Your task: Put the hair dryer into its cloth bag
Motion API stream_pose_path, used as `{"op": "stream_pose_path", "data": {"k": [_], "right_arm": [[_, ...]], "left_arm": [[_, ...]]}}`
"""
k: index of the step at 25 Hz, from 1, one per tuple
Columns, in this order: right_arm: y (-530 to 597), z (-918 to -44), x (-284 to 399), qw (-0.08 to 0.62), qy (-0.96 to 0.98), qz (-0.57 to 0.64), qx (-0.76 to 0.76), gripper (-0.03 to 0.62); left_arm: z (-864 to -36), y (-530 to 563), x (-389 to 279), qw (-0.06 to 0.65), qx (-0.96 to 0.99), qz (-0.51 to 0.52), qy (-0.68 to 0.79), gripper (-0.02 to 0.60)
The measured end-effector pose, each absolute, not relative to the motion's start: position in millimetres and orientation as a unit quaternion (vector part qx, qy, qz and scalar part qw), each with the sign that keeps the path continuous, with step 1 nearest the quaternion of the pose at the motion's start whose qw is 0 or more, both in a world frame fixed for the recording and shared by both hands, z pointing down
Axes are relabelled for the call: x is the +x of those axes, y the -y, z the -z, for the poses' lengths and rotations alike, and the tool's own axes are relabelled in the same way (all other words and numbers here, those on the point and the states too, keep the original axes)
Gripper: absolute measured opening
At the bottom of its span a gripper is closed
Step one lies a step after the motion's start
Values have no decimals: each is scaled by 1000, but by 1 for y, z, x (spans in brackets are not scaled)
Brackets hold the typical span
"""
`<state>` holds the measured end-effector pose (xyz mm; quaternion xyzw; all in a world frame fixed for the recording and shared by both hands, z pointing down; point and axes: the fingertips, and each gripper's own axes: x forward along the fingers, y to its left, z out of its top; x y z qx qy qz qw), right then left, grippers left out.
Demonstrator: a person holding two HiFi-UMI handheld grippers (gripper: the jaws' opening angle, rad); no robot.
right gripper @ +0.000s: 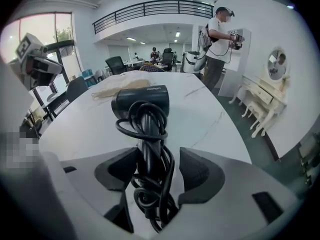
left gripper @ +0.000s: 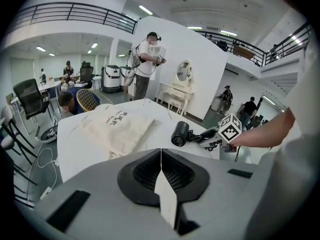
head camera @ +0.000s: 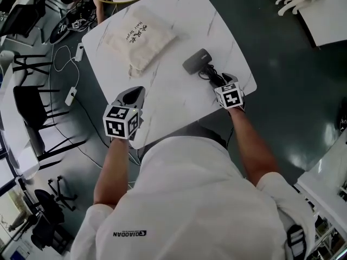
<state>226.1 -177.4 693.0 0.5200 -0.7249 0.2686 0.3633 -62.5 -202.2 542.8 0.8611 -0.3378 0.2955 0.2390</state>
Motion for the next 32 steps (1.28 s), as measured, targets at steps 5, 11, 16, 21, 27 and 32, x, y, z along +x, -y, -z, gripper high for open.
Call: {"op": "stream_pose_path", "data": {"k": [5, 11, 16, 21, 27, 32], "right_arm": [[183, -698, 215, 407, 756, -214, 465, 302], [184, -696, 215, 413, 770, -201, 442, 304], [186, -696, 216, 399, 774, -230, 435, 245], [189, -687, 218, 371, 787, -232, 435, 225], [177, -677, 235, 350, 781, -259, 447, 221], [174, -674, 235, 339, 785, -257, 450, 221]], "left_arm": [[-547, 215, -55, 218, 850, -314, 363, 29], [-552, 252, -50, 171, 837, -346, 388, 86], [-576, 285, -40, 102, 819, -411, 386, 147], [-629, 309, -34, 47, 790, -506, 343, 200], [-668, 320, -35, 53, 769, -548, 325, 204], [-694, 320, -42, 70, 753, -575, 311, 198]]}}
